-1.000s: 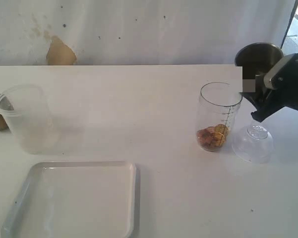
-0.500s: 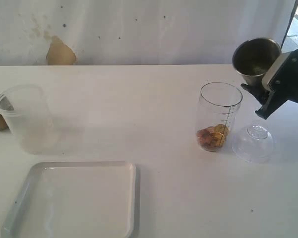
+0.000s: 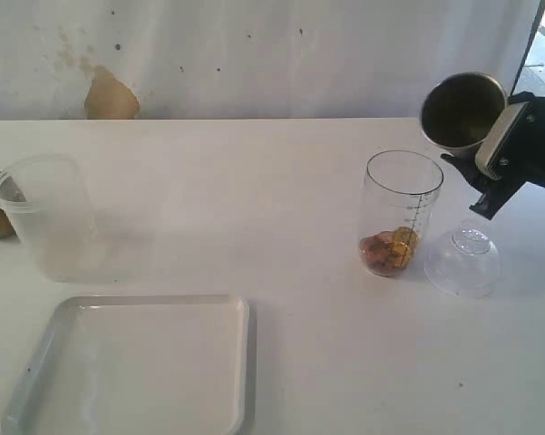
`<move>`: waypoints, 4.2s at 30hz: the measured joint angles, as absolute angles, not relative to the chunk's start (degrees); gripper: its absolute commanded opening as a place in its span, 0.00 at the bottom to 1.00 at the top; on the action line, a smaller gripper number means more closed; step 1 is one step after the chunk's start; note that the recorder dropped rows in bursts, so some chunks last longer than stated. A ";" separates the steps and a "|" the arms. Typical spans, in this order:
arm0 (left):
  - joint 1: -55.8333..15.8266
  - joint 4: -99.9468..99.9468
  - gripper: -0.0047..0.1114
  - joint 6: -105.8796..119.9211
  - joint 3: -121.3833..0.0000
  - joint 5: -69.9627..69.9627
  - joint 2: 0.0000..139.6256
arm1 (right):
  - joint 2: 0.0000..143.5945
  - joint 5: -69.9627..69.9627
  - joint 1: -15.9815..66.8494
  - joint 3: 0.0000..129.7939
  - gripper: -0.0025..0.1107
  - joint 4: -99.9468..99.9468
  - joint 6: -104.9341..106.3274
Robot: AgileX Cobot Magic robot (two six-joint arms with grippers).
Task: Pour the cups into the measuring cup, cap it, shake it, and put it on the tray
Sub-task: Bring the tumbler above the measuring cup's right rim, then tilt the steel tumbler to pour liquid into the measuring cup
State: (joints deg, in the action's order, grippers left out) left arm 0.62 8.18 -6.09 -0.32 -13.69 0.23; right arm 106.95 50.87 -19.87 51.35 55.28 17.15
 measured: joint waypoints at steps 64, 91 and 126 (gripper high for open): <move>0.62 8.18 0.04 -6.09 -0.32 -13.69 0.23 | 106.95 51.52 -19.87 53.45 0.02 55.28 32.75; 0.62 8.18 0.04 -6.09 -0.32 -13.69 0.23 | 106.71 51.97 -19.87 53.60 0.02 55.28 38.27; 0.62 8.18 0.04 -6.09 -0.32 -13.69 0.23 | 106.71 51.97 -19.32 53.69 0.02 54.68 43.78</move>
